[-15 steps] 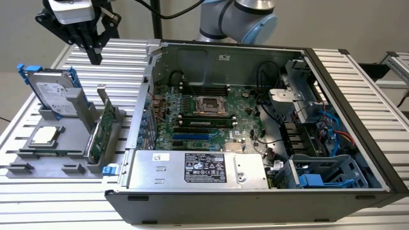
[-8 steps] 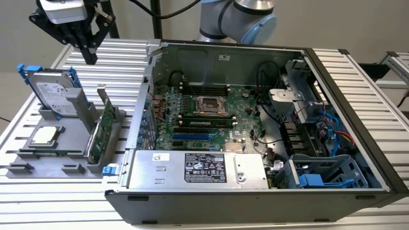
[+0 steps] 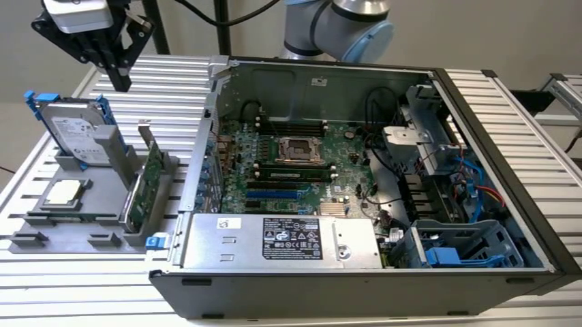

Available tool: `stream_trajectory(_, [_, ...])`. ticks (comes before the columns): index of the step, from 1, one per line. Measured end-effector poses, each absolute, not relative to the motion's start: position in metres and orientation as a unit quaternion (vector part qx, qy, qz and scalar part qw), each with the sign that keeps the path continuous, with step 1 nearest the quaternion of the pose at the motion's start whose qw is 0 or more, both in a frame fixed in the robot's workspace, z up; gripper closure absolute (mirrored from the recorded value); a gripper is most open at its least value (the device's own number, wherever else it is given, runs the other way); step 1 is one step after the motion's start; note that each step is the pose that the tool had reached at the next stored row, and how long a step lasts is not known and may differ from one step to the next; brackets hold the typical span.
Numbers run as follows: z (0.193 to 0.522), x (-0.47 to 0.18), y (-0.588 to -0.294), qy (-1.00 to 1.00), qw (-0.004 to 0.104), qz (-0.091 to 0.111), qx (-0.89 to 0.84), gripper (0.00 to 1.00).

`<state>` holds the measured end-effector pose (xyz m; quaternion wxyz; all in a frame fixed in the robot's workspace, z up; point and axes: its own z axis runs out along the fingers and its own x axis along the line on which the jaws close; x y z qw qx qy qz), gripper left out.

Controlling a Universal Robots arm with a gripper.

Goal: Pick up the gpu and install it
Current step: 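Reach for the gpu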

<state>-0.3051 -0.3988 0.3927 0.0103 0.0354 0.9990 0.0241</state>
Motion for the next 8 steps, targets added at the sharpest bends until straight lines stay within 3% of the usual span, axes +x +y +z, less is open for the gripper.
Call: stream_trajectory(8, [0.3928,-0.3125,-0.4007,0.999,0.010,0.024,0.035,1.00])
